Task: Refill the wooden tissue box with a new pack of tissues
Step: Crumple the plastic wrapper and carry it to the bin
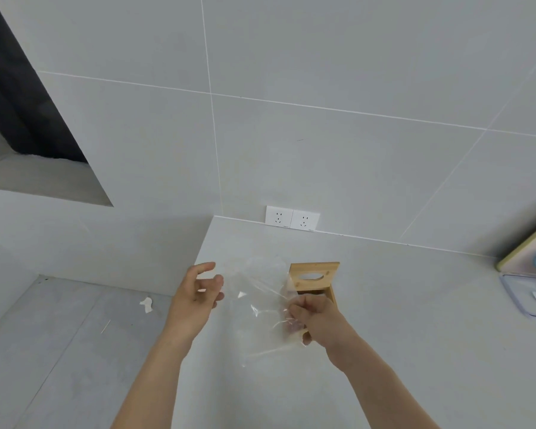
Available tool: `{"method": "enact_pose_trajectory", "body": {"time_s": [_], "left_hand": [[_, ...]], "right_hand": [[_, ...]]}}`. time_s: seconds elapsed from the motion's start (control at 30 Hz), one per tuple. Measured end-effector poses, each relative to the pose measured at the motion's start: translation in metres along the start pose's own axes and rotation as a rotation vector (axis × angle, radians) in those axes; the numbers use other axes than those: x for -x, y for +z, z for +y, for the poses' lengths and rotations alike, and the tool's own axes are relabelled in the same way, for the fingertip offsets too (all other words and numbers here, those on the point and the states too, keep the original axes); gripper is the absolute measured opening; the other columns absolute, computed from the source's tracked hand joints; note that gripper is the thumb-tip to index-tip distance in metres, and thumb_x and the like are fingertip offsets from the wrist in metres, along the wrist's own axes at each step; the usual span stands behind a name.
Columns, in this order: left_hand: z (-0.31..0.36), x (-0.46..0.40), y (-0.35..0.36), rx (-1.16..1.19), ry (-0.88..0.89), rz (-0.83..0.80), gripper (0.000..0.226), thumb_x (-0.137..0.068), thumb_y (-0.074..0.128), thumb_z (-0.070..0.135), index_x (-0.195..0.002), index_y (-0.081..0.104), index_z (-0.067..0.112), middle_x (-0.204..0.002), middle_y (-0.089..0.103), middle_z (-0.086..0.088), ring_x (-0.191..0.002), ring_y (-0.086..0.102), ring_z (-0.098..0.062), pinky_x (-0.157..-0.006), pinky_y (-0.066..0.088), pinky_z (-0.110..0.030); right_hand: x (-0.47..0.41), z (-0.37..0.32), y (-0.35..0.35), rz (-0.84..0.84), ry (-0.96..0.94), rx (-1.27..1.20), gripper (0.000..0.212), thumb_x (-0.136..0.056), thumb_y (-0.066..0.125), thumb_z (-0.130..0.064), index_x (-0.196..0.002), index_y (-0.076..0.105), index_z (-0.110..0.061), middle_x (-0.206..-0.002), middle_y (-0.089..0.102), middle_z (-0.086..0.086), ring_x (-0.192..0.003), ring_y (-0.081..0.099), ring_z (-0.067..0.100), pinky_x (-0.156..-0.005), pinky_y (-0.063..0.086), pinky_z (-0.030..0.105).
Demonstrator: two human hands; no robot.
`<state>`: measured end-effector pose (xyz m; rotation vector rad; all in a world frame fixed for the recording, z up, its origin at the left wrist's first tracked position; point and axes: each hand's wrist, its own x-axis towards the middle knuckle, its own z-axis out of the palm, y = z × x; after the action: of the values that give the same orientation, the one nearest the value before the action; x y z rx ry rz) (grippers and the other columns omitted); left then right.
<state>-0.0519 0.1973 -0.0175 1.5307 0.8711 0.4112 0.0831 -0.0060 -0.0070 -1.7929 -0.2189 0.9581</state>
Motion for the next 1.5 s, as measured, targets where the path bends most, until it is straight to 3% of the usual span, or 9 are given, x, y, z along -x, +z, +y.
{"method": "enact_pose_trajectory", "body": {"time_s": [0.17,0.27,0.47,0.6,0.77,0.9,1.13,1.3,1.5], "left_hand": [[-0.010,0.009,0.009,-0.032,-0.289,-0.215,0.033,-0.093,0.066,0.047,-0.121,0.063,0.028,-0.109,0.076,0.002,-0.080,0.075,-0.014,-0.070,0.056,-0.028],[-0.016,0.014,0.014,-0.085,-0.246,-0.221,0.013,-0.093,0.069,0.035,-0.102,0.074,0.027,-0.096,0.078,0.002,-0.059,0.063,-0.008,-0.053,0.043,-0.017],[-0.011,0.016,0.010,-0.063,-0.161,-0.143,0.013,-0.089,0.075,0.020,-0.088,0.079,0.032,-0.100,0.073,0.006,-0.063,0.059,-0.006,-0.062,0.044,-0.018],[-0.007,0.016,0.008,-0.027,-0.203,-0.213,0.012,-0.092,0.068,0.013,-0.089,0.076,0.021,-0.106,0.076,0.000,-0.051,0.058,-0.011,-0.048,0.041,-0.020],[0.000,0.023,0.018,0.056,-0.197,-0.279,0.025,-0.085,0.075,0.037,-0.089,0.071,0.013,-0.108,0.077,-0.012,-0.085,0.076,-0.019,-0.082,0.061,-0.034],[0.001,0.026,0.026,0.007,-0.147,-0.178,0.041,-0.087,0.073,0.048,-0.070,0.057,0.014,-0.100,0.076,-0.016,-0.096,0.072,-0.028,-0.104,0.053,-0.045],[-0.006,0.035,0.033,0.123,-0.173,-0.069,0.050,-0.089,0.072,0.022,-0.047,0.045,0.023,-0.089,0.077,-0.015,-0.094,0.072,-0.024,-0.103,0.054,-0.041],[-0.016,0.044,0.036,0.202,-0.208,-0.072,0.028,-0.084,0.074,0.007,-0.072,0.050,0.016,-0.078,0.058,-0.010,-0.086,0.067,-0.025,-0.090,0.059,-0.035],[-0.029,0.053,0.040,0.201,-0.218,-0.033,0.042,-0.078,0.080,0.000,-0.098,0.049,0.021,-0.120,0.061,0.002,-0.106,0.065,-0.020,-0.088,0.055,-0.032]], "right_hand": [[0.002,-0.004,0.008,0.001,-0.029,-0.099,0.014,-0.101,0.057,-0.008,-0.096,0.070,-0.010,-0.080,0.073,0.000,-0.067,0.068,0.012,-0.055,0.046,0.026],[0.006,-0.005,0.009,-0.011,-0.034,-0.083,0.016,-0.101,0.056,-0.007,-0.096,0.071,-0.010,-0.081,0.073,0.002,-0.074,0.065,0.015,-0.061,0.048,0.028],[0.009,0.002,0.006,0.021,-0.024,0.014,0.013,-0.099,0.064,-0.013,-0.096,0.075,-0.007,-0.093,0.067,0.005,-0.079,0.059,0.018,-0.068,0.049,0.021],[0.011,0.001,0.006,0.118,-0.018,0.034,0.010,-0.090,0.075,-0.030,-0.100,0.077,-0.034,-0.090,0.049,-0.003,-0.072,0.052,0.013,-0.063,0.045,0.016],[0.011,-0.004,0.008,0.108,-0.016,-0.190,0.015,-0.091,0.074,-0.032,-0.087,0.081,-0.020,-0.080,0.061,0.000,-0.059,0.049,0.017,-0.054,0.042,0.029],[0.009,-0.002,0.010,0.157,0.012,-0.267,0.023,-0.096,0.069,-0.030,-0.094,0.076,-0.008,-0.102,0.076,0.010,-0.093,0.074,0.031,-0.080,0.062,0.038],[0.014,0.005,0.015,0.096,0.101,-0.475,0.026,-0.099,0.067,-0.021,-0.117,0.072,-0.004,-0.122,0.074,0.015,-0.111,0.072,0.033,-0.099,0.058,0.045],[0.020,0.016,0.014,0.149,0.149,-0.558,0.039,-0.089,0.071,0.002,-0.126,0.059,0.000,-0.110,0.073,0.017,-0.073,0.074,0.020,-0.074,0.061,0.032],[0.026,0.037,0.019,0.308,0.132,-0.417,0.018,-0.085,0.069,0.009,-0.093,0.063,-0.006,-0.090,0.066,0.017,-0.059,0.066,0.019,-0.058,0.057,0.027]]}}
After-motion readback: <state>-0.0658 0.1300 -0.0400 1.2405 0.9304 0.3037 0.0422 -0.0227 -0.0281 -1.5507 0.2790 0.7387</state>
